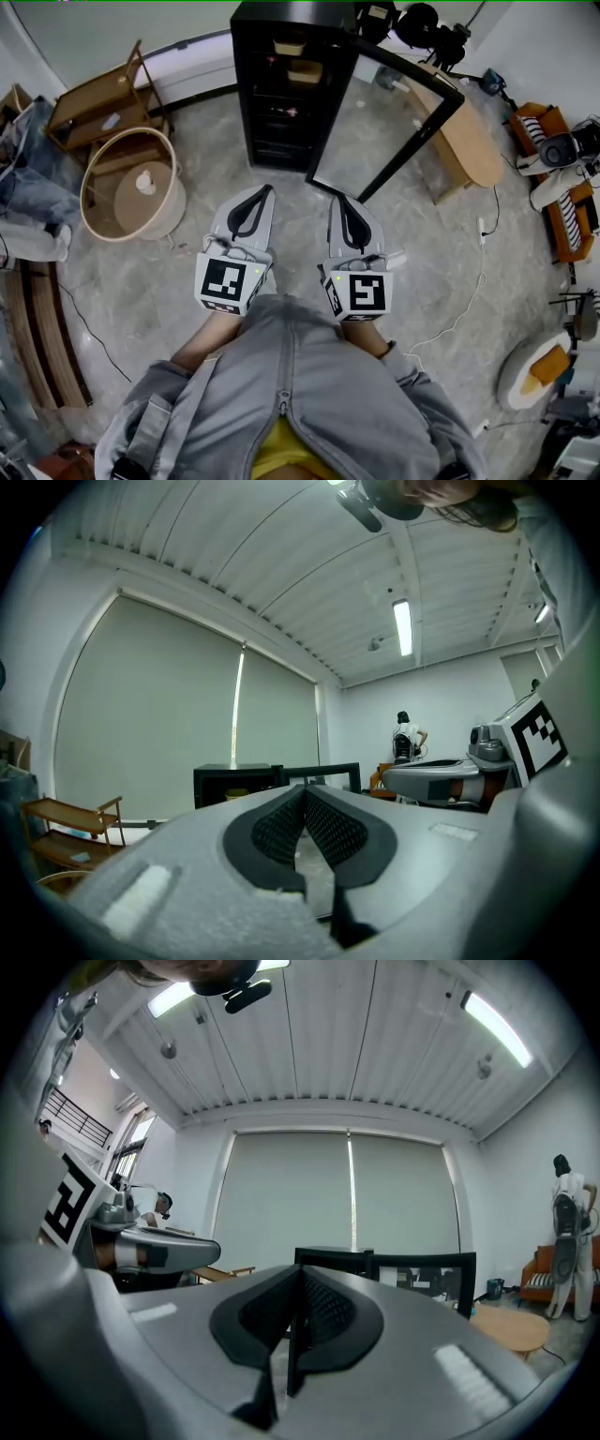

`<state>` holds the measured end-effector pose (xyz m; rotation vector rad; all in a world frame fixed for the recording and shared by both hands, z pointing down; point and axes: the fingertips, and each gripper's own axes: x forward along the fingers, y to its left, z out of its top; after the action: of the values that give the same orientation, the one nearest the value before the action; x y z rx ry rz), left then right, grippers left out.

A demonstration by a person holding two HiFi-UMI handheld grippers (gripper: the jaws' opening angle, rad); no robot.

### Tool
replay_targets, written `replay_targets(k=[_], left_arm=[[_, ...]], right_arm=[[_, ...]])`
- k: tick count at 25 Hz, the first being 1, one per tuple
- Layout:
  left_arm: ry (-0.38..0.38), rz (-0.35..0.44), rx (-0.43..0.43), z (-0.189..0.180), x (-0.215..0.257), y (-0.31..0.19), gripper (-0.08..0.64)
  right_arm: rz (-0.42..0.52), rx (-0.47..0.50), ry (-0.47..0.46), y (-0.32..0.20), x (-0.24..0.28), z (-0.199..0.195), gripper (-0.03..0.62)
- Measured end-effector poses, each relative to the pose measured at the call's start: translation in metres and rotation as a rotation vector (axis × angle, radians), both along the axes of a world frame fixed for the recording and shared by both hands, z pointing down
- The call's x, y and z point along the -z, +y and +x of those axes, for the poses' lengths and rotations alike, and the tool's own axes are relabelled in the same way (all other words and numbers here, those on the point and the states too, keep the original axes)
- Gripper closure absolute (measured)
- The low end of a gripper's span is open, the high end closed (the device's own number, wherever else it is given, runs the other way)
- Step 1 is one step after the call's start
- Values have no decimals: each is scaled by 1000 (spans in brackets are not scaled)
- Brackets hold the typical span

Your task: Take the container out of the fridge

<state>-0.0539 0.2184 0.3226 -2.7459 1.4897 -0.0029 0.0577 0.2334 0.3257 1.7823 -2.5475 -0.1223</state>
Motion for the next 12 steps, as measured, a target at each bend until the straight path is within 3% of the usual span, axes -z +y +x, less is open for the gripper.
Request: replay_targets(k=[12], left_arm=[[11, -10, -44, -25, -3, -161, 560]], right_arm=[[-20, -42, 28, -153, -5, -25, 592]])
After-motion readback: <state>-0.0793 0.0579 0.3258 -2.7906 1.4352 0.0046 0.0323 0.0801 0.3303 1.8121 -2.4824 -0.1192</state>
